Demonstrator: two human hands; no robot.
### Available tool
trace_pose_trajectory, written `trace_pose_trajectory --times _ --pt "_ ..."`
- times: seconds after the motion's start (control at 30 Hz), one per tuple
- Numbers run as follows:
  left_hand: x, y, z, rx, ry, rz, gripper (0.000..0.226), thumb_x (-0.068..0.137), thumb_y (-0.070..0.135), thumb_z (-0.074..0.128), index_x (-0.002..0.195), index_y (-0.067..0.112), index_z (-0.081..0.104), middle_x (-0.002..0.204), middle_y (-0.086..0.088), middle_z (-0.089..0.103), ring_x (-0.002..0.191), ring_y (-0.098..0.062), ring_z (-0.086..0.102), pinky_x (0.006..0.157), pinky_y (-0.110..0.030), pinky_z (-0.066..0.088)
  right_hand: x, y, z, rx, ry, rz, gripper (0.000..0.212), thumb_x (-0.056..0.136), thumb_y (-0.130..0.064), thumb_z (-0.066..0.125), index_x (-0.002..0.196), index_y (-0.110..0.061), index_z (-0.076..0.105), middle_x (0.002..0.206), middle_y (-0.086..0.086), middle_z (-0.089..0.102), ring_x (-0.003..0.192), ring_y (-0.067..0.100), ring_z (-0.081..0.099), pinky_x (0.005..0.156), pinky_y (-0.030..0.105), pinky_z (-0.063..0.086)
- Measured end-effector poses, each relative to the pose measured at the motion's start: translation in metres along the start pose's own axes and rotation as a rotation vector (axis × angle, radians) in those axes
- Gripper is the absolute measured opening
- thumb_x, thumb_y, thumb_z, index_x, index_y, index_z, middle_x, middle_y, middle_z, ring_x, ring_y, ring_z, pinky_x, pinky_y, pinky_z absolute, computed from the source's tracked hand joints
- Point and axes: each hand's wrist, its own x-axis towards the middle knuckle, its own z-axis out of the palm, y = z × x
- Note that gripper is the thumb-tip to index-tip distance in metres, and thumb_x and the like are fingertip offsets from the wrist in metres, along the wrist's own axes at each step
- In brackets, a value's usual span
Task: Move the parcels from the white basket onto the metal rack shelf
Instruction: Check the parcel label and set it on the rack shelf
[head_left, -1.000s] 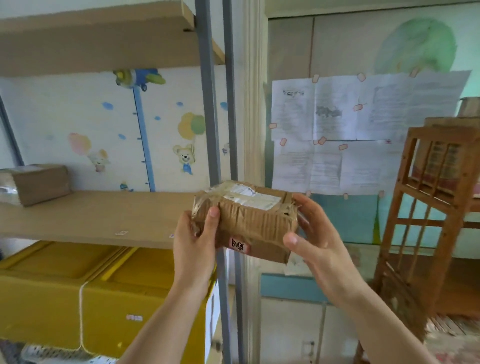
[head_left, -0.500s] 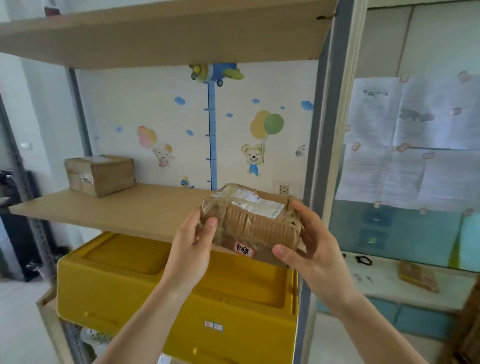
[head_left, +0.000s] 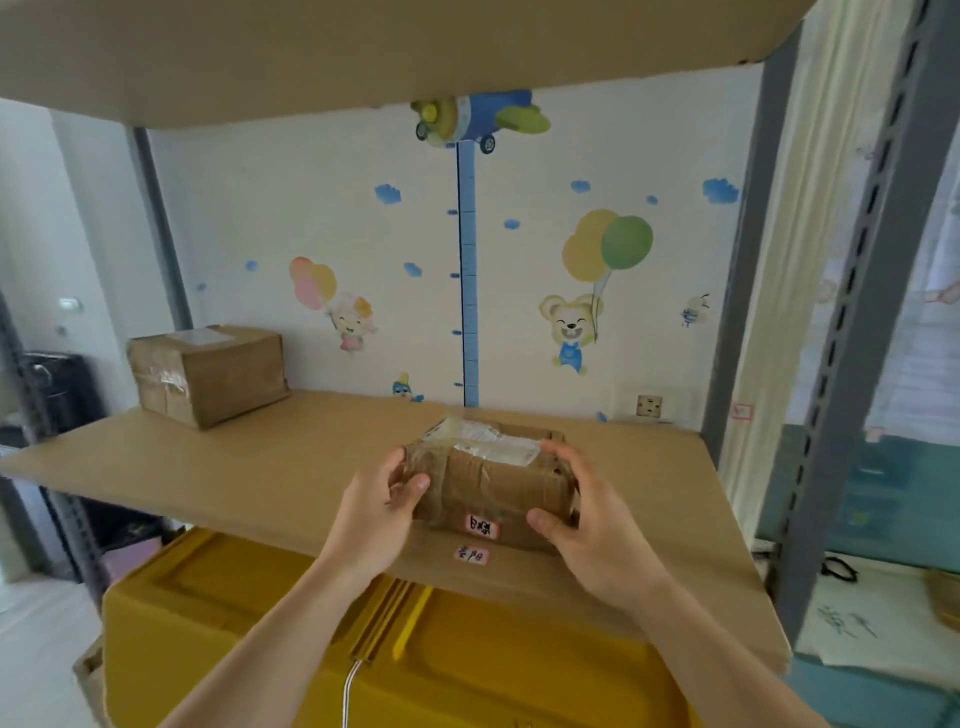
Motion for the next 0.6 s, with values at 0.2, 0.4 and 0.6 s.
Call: trace_pose_trajectory --times 0.2,0.4,0.6 --pt "0.016 -0.021 0.001 0.095 -0.025 0.046 0.022 0.102 0.022 0.054 0.122 0.019 0.061 0.118 0.013 0.068 0.1 0.014 0.061 0.075 -0.004 0.049 0.01 0.007 0.006 0.024 0.022 0.001 0.087 0.086 -0.011 0.075 0.15 -0.041 0.024 0.142 -0.01 0.047 0.134 0.012 0.048 0.113 0.041 0.043" --pt "-0.023 -0.003 -0.008 0.164 0.079 0.107 0.05 0.1 0.028 0.056 0.148 0.02 0.043 0.145 0.009 0.054 0.136 -0.01 0.047 0.112 -0.045 0.042 -0.018 -0.008 -0.003 -0.176 0.09 -0.135 0.102 0.088 -0.031 0.072 0.158 -0.032 -0.001 0.166 -0.013 0.009 0.152 0.005 0.006 0.124 0.033 0.01" --pt "-0.093 0.046 0.002 0.265 0.154 0.439 0.048 0.101 0.025 0.052 0.148 0.019 0.044 0.143 0.021 0.048 0.134 0.006 0.044 0.112 -0.016 0.031 -0.096 -0.025 -0.042 -0.25 0.117 -0.198 0.1 0.09 -0.036 0.067 0.156 -0.041 -0.008 0.165 -0.025 -0.001 0.148 -0.011 -0.001 0.119 0.022 0.006"
